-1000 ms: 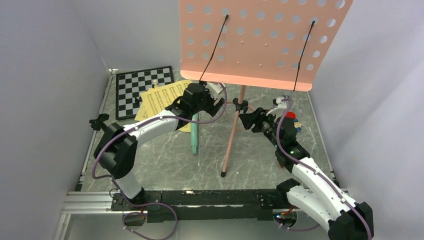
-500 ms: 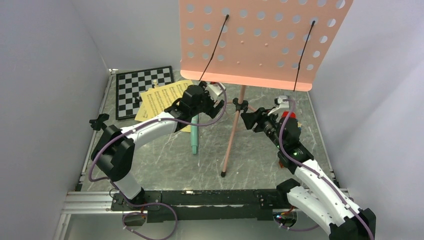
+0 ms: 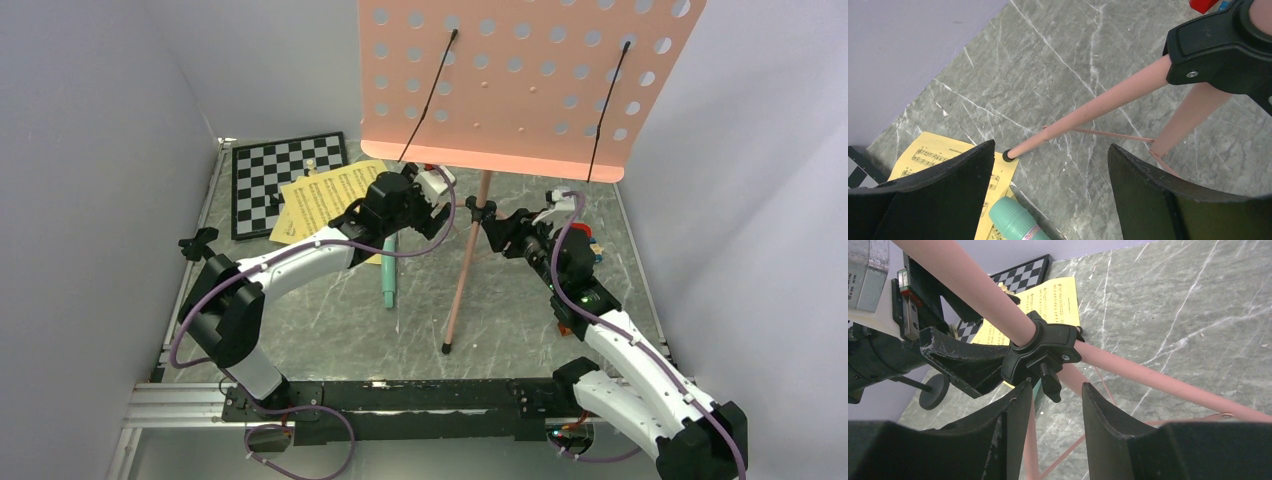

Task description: Set up the instrument practice props

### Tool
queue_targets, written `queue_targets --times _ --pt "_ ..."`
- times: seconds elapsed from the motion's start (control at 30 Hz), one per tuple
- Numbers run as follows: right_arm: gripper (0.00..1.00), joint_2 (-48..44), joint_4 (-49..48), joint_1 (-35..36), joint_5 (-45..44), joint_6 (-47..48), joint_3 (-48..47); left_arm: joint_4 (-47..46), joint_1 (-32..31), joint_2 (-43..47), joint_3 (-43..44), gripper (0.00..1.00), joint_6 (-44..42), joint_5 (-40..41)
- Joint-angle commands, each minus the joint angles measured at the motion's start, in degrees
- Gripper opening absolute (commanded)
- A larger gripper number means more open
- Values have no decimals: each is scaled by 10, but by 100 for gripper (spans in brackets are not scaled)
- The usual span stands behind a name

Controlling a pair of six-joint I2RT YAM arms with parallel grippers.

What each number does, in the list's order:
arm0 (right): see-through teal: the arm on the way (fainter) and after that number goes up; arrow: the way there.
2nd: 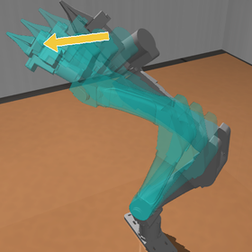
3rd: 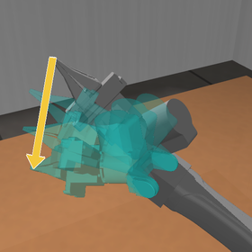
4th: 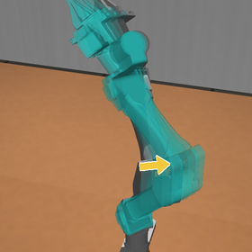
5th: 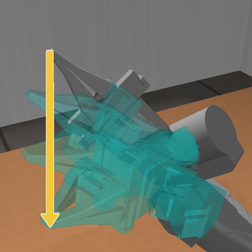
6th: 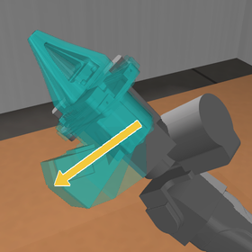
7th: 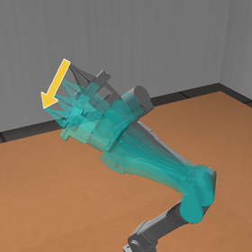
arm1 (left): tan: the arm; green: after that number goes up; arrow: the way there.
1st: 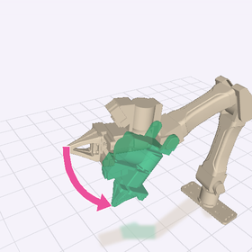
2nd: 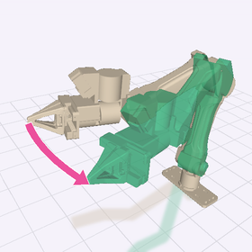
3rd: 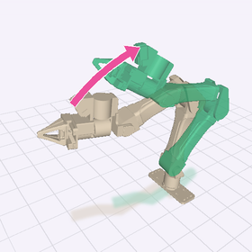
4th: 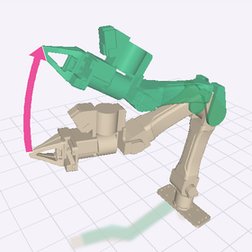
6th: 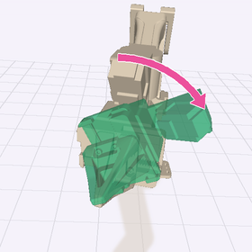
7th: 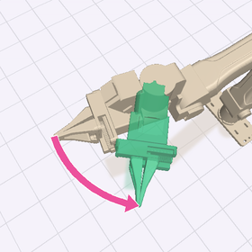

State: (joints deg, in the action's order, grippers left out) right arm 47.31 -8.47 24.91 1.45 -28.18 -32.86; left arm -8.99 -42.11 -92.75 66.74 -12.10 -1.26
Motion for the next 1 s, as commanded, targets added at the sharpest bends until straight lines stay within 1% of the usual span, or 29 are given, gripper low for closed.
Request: queue_targets --times 0.0,0.07,0.23,0.4,0.47,0.53,0.7,0.97 --pt "44 5 -36 1 -13 -2 -19 -18 -4 24 -7 87 15 -7" --pt "40 7 -39 1 -20 -2 -17 -17 -5 25 -7 87 15 -7" --pt "18 11 -42 1 -30 -9 -11 -18 -4 29 -13 87 15 -3" --pt "0 12 -55 0 -36 -41 4 -19 -5 34 -18 87 17 -2" --pt "0 10 -62 0 -43 -68 12 -20 -6 37 -22 87 18 0" --pt "0 6 -70 1 -50 -117 20 -20 -5 40 -24 87 19 1" --pt "0 1 -99 0 -47 -282 45 -21 -6 48 -33 87 22 1" --pt "0 -5 -120 1 -17 -512 47 -15 -5 51 -33 87 19 3"
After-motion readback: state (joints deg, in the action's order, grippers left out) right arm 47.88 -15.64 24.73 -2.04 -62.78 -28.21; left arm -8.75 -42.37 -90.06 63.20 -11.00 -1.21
